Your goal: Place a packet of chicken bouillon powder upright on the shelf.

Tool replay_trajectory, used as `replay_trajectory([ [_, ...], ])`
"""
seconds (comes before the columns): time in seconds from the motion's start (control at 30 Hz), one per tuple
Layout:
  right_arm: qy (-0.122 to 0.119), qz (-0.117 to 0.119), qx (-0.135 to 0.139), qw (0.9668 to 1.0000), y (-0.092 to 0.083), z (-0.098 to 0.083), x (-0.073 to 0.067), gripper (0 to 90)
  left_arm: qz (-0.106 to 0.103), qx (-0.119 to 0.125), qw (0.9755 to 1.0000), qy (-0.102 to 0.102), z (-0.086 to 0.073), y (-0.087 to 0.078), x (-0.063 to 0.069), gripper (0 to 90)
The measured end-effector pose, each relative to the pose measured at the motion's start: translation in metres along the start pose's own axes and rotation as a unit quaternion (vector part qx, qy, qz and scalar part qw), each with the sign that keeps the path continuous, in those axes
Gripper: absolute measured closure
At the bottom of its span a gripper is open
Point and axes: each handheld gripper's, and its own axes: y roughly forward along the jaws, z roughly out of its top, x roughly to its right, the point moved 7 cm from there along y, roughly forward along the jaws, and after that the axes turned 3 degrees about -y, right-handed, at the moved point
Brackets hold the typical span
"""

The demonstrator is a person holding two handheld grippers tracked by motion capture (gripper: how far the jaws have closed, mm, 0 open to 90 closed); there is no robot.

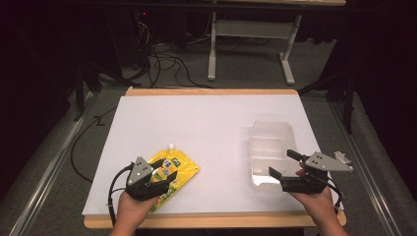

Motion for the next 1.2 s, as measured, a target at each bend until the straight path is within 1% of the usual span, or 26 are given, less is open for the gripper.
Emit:
replay_trajectory([
  [0.2,-0.006,0.007,-0.001,1.0000,0.001,-0.002,-0.005,9.1,0.002,-0.001,1.0000,0.002,0.000,0.000,-0.003,37.2],
  [0.23,-0.003,0.007,-0.002,1.0000,0.002,-0.002,-0.006,9.8,0.002,-0.001,1.0000,0.003,0.000,0.000,-0.003,37.2],
  [0.27,-0.008,0.010,0.000,0.9999,0.003,-0.002,-0.007,11.4,0.004,-0.002,1.0000,0.001,0.000,0.000,-0.004,37.6],
  [0.37,-0.009,0.009,0.001,0.9999,0.003,-0.002,-0.008,13.4,0.005,-0.002,1.0000,0.001,0.000,-0.001,-0.006,38.2],
  [0.53,-0.007,0.010,-0.002,0.9999,0.003,-0.004,-0.008,15.9,0.010,-0.001,0.9999,-0.009,-0.001,-0.002,-0.011,39.3],
  [0.63,-0.004,0.010,-0.003,0.9999,0.002,-0.005,-0.007,16.7,0.013,-0.001,0.9999,-0.011,-0.002,-0.003,-0.014,41.2],
  [0.73,-0.004,0.008,0.001,1.0000,0.001,-0.004,-0.006,17.8,0.017,-0.001,0.9998,-0.014,-0.003,-0.003,-0.017,48.9],
  [0.77,-0.005,0.008,0.001,1.0000,0.001,-0.004,-0.006,18.0,0.026,-0.004,0.9995,-0.015,-0.005,-0.003,-0.021,53.4],
  [0.8,-0.006,0.010,0.001,0.9999,0.001,-0.004,-0.006,18.2,0.026,-0.004,0.9995,-0.015,-0.005,-0.003,-0.021,59.1],
  [0.87,-0.006,0.011,0.000,0.9999,0.001,-0.004,-0.007,18.5,0.043,-0.018,0.9988,-0.016,-0.010,-0.003,-0.032,68.6],
  [0.9,-0.005,0.012,-0.001,0.9999,0.002,-0.005,-0.008,18.7,0.043,-0.018,0.9988,-0.016,-0.010,-0.003,-0.032,74.0],
  [0.93,-0.005,0.012,-0.001,0.9999,0.002,-0.005,-0.008,18.7,0.051,-0.023,0.9983,-0.017,-0.012,-0.003,-0.036,74.0],
  [0.97,-0.009,0.013,0.000,0.9999,0.002,-0.004,-0.008,19.0,0.061,-0.027,0.9976,-0.020,-0.014,-0.003,-0.042,78.4],
  [1.0,-0.010,0.013,-0.001,0.9999,0.002,-0.005,-0.009,19.3,0.071,-0.030,0.9968,-0.024,-0.015,-0.004,-0.048,88.2],
  [1.07,-0.010,0.013,-0.001,0.9999,0.002,-0.005,-0.009,19.5,0.090,-0.036,0.9947,-0.035,-0.019,-0.006,-0.060,90.0],
  [1.1,-0.011,0.014,-0.001,0.9998,0.002,-0.005,-0.009,19.9,0.109,-0.043,0.9922,-0.044,-0.023,-0.010,-0.073,90.0],
  [1.13,-0.011,0.014,-0.001,0.9998,0.002,-0.005,-0.009,19.9,0.109,-0.043,0.9922,-0.044,-0.023,-0.010,-0.073,90.0],
  [1.2,-0.010,0.015,-0.001,0.9998,0.001,-0.005,-0.008,20.5,0.128,-0.052,0.9889,-0.055,-0.029,-0.014,-0.087,90.0],
])
